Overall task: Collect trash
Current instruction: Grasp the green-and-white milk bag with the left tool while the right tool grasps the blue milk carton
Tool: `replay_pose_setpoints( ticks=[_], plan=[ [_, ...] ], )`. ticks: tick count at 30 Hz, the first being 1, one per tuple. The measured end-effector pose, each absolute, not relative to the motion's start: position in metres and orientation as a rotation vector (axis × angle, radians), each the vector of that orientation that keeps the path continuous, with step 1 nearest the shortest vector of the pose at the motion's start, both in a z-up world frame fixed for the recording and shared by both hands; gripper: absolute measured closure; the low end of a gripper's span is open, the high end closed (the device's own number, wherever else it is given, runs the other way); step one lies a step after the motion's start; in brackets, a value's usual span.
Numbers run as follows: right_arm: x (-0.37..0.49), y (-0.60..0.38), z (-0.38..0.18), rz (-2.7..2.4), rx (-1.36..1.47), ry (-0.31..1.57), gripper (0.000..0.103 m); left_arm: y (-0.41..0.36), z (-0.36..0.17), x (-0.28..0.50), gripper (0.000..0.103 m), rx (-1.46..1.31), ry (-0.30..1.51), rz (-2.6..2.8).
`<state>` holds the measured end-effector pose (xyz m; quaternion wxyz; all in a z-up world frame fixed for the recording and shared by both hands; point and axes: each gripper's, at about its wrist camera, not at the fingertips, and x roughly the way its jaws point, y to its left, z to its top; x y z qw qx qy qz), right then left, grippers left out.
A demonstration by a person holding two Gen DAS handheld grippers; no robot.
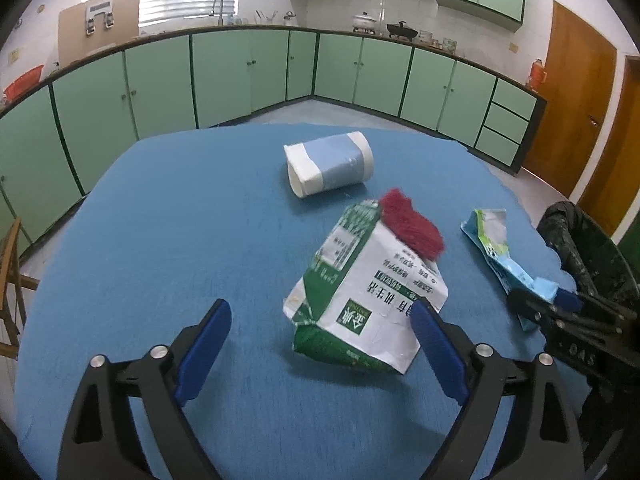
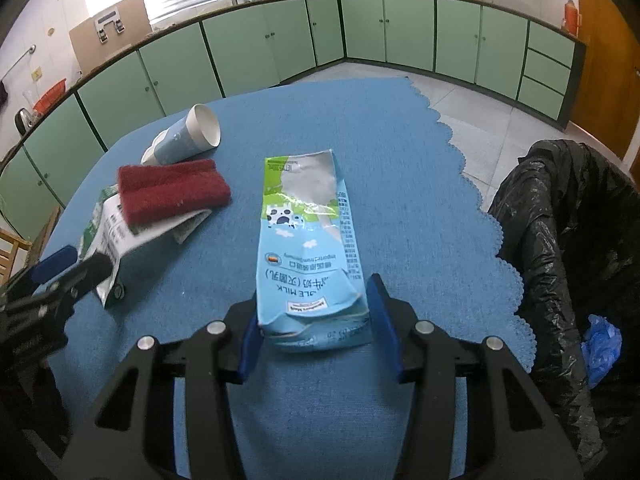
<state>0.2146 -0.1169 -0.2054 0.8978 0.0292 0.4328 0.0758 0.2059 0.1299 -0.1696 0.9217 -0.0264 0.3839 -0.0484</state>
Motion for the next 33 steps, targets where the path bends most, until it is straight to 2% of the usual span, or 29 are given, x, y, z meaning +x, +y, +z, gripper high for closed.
replay_pose_setpoints(
  ticks=[7,13,24,27,28,33],
  plan=[
    [0.214,-0.118,-0.206,0.16,0.066,0.896,0.056,0.122,-0.164,0.211,0.014,-0.058,0.782,-0.181],
    [0.214,-0.117,-0.206,0.16,0.065,0.896,0.056,0.117,-0.167,0.219,0.006,-0.027,0.781,-0.176],
    [0.215,-0.115,-0.207,0.159,0.062,0.897,0.055,0.112,-0.179,0.226,0.007,-0.038,0.846,-0.184],
    [0.215,-0.114,-0.207,0.16,0.055,0.899,0.053,0.122,-0.182,0.23,0.013,-0.104,0.868,-0.189],
    [0.215,-0.113,-0.207,0.162,0.05,0.9,0.052,0.124,-0.183,0.231,0.023,-0.123,0.873,-0.202],
    [0.215,-0.111,-0.208,0.164,0.036,0.901,0.05,0.124,-0.182,0.227,0.025,-0.148,0.874,-0.205]
  ],
)
